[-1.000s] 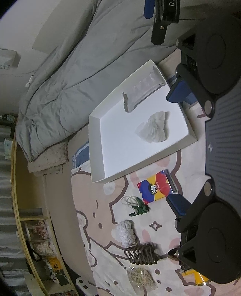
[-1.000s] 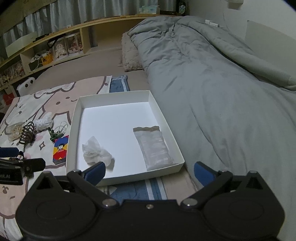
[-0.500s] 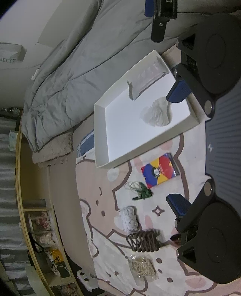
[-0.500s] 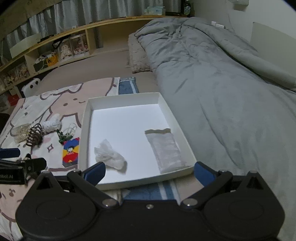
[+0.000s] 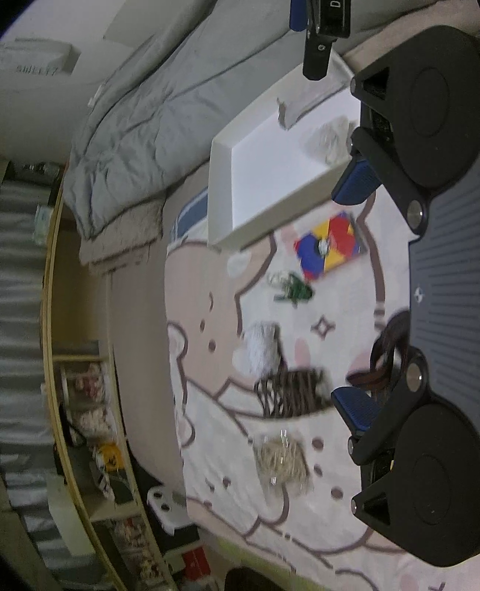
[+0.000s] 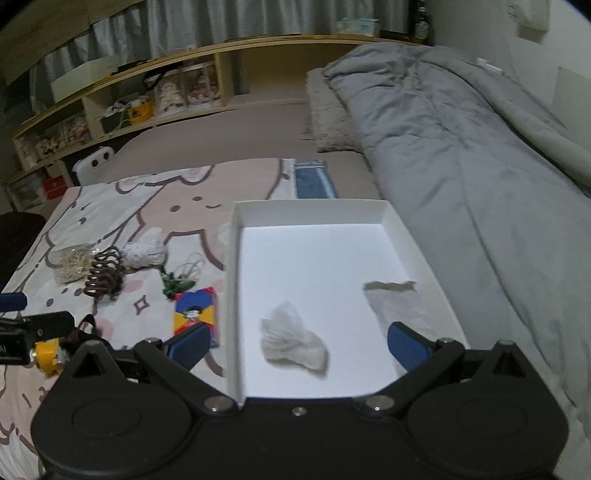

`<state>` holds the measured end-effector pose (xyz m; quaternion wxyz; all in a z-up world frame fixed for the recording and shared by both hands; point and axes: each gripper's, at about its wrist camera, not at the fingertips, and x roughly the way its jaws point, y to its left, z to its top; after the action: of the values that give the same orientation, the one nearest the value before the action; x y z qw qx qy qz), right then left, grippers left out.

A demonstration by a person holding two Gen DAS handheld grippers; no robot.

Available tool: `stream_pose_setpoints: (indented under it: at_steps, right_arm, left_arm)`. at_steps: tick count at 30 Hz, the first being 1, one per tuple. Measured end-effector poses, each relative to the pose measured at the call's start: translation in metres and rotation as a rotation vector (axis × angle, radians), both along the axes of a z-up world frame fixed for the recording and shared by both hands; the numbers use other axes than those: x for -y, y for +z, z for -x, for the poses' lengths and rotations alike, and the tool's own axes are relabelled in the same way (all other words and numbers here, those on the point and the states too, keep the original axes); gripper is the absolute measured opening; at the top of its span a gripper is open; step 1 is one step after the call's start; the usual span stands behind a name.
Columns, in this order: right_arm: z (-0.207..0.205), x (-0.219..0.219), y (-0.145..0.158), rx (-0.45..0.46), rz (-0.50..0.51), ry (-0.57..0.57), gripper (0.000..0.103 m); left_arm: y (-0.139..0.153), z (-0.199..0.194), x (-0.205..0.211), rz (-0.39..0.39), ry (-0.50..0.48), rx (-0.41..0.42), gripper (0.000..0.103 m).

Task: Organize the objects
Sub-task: 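Move both grippers back toward the remaining objects on the sheet, then grasp the yellow headlamp with the left gripper while the right gripper grasps the card box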

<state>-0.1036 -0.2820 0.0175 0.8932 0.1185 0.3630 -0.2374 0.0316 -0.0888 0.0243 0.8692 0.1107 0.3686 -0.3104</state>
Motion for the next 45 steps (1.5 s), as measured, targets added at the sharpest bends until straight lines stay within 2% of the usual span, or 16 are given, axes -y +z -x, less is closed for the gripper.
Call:
stream_pose_setpoints:
  at_steps: [13, 20, 26, 30, 33, 36, 38, 42, 45]
  right_arm:
    - [-0.061, -0.039, -0.007, 0.017, -0.038, 0.076, 0.103]
    - [-0.085, -0.053, -0.016, 0.062, -0.054, 0.075, 0.103]
    - [-0.103, -0.060, -0.026, 0.100, -0.082, 0.065, 0.103]
    - [-0.112, -0.058, -0.037, 0.110, -0.106, 0.034, 0.103]
    - [-0.116, -0.054, -0.049, 0.118, -0.111, 0.034, 0.103]
    - [-0.116, -0.052, -0.061, 0.129, -0.131, 0.043, 0.102]
    - [-0.118, -0.052, -0.069, 0.122, -0.152, 0.065, 0.090]
    - [-0.123, -0.053, -0.085, 0.095, -0.158, 0.099, 0.083]
    - [-0.127, -0.054, -0.098, 0.060, -0.132, 0.113, 0.077]
  left_arm:
    - [0.009, -0.057, -0.068, -0.027, 0.081, 0.051, 0.103]
    - [0.000, -0.079, -0.098, 0.011, 0.032, 0.059, 0.103]
    - [-0.019, -0.087, -0.106, -0.072, -0.037, 0.064, 0.101]
    - [-0.032, -0.096, -0.113, -0.070, -0.090, -0.020, 0.085]
    - [-0.045, -0.101, -0.116, -0.072, -0.167, -0.095, 0.076]
    - [-0.059, -0.100, -0.113, -0.108, -0.243, -0.136, 0.067]
    - [-0.067, -0.098, -0.110, -0.141, -0.284, -0.152, 0.064]
    - [-0.077, -0.098, -0.110, -0.179, -0.324, -0.165, 0.056]
    - [-0.083, -0.102, -0.110, -0.198, -0.327, -0.169, 0.055]
